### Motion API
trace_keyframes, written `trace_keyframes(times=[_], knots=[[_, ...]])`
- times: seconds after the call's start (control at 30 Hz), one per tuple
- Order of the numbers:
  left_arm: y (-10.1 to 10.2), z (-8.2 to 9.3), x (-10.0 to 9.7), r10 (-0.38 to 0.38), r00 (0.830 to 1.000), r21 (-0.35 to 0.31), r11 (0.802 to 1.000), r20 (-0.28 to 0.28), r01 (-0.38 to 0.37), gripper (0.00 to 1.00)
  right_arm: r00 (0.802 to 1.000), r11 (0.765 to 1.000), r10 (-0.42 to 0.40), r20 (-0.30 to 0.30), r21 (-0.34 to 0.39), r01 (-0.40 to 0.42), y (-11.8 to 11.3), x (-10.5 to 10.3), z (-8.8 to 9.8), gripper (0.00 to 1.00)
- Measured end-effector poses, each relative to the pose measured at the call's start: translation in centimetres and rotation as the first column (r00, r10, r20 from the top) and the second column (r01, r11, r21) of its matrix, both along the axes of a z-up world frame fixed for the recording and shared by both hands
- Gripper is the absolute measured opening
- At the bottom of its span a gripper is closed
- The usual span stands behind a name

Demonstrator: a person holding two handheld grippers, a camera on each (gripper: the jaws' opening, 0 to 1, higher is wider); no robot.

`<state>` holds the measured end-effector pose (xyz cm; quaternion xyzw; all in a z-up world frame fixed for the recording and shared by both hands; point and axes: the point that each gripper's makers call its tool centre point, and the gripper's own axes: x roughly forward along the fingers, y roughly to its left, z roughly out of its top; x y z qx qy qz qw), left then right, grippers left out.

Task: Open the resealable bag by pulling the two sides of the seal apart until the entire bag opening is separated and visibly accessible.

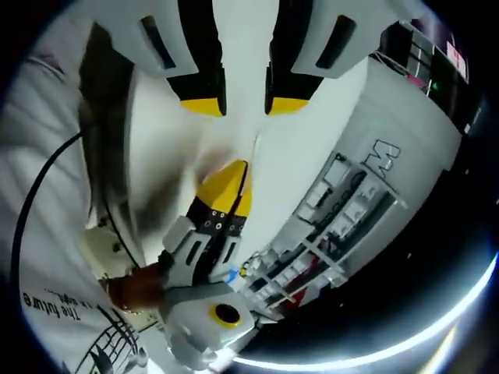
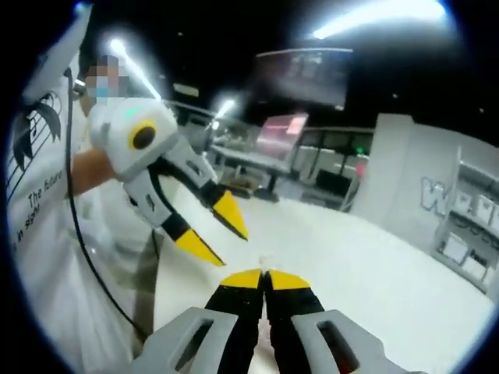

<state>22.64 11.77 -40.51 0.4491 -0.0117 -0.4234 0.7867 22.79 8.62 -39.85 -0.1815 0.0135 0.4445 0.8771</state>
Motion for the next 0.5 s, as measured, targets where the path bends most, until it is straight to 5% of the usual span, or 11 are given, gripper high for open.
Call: trace_keyframes(times=[0.5], knots=[[-1.9, 1.4, -0.3, -0.093, 0.981, 0.045, 0.995, 0.171, 0.086, 0.09, 0.999, 0.999, -0.003, -0.037, 0.053, 0.005, -0.1, 0.0, 0.1, 0.00]])
